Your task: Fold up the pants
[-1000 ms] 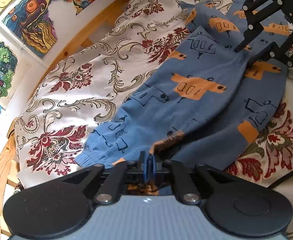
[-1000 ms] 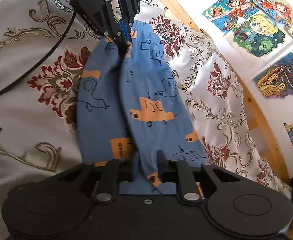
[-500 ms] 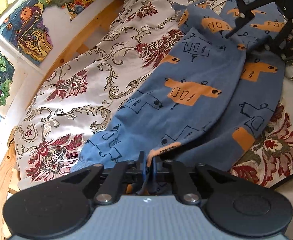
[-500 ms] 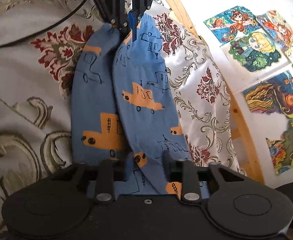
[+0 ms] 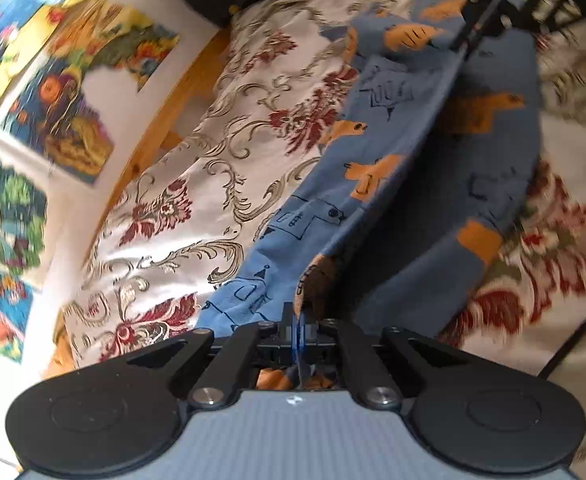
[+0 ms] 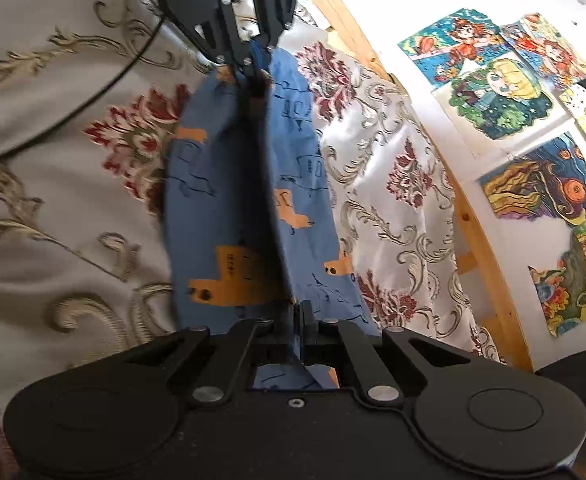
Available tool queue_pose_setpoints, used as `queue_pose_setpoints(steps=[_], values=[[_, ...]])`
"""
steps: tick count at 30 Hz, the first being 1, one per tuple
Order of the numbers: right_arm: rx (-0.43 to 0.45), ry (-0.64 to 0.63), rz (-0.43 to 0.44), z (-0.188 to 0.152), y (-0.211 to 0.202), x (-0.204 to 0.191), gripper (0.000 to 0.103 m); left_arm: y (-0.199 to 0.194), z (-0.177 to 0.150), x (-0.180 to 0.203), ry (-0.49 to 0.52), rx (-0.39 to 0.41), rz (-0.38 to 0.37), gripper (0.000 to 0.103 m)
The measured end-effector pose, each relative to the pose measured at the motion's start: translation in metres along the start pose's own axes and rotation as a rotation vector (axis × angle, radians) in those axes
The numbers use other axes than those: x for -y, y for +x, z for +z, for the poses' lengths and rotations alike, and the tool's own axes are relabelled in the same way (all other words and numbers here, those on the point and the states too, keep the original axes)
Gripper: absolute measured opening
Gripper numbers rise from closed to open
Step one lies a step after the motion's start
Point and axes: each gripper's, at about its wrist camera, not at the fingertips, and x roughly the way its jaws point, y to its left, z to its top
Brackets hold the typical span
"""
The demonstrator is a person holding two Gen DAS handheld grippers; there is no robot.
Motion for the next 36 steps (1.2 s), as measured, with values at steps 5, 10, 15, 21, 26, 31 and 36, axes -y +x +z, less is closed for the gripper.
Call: queue_pose_setpoints(steps=[5,10,15,21,26,31,36], values=[[-0.019,-0.016,0.043,0.013,-0.014,-0.013,0.001,-0.001,-0.009,0.011,0.107,0.018,0.002,0.002],[-0.039,-0.019,0.071,0.019,-0.019,-0.024,0.001,0.0,-0.012,0.013,0.127,0.025,-0.013,0.002],[-0.06,-0.033,0.076,0.013,-0.014,-0.031,0.001,-0.004,-0.016,0.018,0.164,0.029,-0.029,0.002],[-0.063,-0.004,0.073,0.01,-0.013,-0.03,0.001,-0.012,-0.018,0.026,0.18,0.032,-0.046,0.001],[-0.069,0.01,0.081,0.006,-0.013,-0.029,0.001,-0.015,-0.021,0.033,0.193,0.019,-0.063,0.001],[-0.075,-0.028,0.078,0.003,-0.007,-0.038,0.004,-0.012,-0.021,0.037,0.175,-0.009,-0.091,0.003],[-0.056,0.095,0.076,0.0,-0.026,-0.013,0.057,-0.02,-0.009,0.022,-0.001,-0.044,-0.128,0.021]])
